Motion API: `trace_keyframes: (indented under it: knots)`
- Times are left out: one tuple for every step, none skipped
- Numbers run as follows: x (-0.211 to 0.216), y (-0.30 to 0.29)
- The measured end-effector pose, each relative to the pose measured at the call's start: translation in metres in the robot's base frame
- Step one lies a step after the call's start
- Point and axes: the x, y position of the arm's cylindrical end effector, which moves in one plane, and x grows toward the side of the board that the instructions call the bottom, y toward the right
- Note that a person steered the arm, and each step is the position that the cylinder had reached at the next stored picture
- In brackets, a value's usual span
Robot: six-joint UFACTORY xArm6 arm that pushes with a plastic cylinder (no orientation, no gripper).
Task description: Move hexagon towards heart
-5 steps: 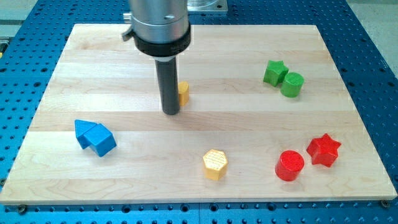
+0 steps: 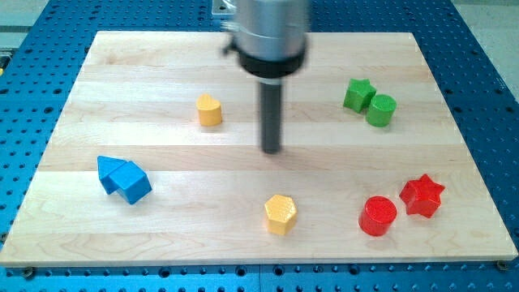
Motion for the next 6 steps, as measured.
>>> trace_keyframes:
  knots:
    - [0.076, 0.035]
    - [0.112, 0.024]
    - [0.112, -0.013]
    - [0.104, -0.03]
    - [0.103, -0.03]
    - [0.111, -0.031]
